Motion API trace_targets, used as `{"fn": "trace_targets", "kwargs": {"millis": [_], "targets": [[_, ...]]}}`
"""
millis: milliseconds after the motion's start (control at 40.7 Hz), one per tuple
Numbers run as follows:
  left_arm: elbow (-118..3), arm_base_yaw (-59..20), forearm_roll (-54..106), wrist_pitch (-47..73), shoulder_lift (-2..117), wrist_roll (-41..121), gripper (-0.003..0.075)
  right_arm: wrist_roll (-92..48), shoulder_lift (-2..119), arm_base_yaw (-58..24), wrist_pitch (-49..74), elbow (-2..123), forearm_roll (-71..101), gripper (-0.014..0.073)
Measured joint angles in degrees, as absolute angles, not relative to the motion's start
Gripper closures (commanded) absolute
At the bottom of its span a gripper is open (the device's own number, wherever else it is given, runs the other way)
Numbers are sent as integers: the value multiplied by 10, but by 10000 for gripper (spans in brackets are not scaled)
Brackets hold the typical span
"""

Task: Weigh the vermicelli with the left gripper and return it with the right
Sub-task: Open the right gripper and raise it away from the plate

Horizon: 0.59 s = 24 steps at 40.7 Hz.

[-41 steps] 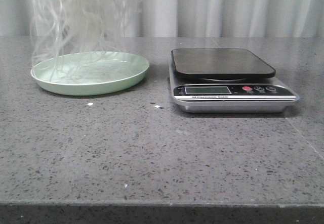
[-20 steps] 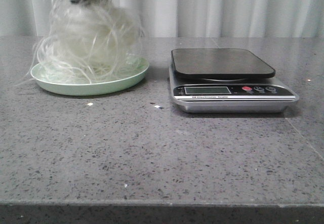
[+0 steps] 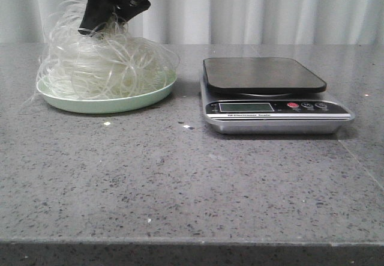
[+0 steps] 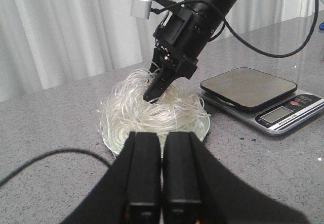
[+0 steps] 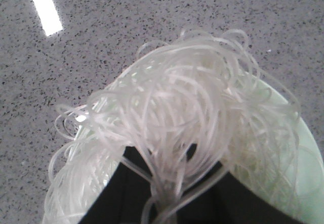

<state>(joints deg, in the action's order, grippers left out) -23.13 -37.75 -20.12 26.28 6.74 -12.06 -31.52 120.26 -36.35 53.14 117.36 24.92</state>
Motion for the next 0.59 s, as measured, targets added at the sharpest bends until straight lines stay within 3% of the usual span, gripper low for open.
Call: {"fn": "trace_targets", "kwargs": {"millis": [270, 590], "targets": [[-231, -378, -201, 263, 67, -121, 583, -315, 1203, -363, 535, 1180, 248, 141], [-231, -378, -201, 263, 67, -121, 583, -315, 1203, -363, 536, 1219, 247, 118]]}}
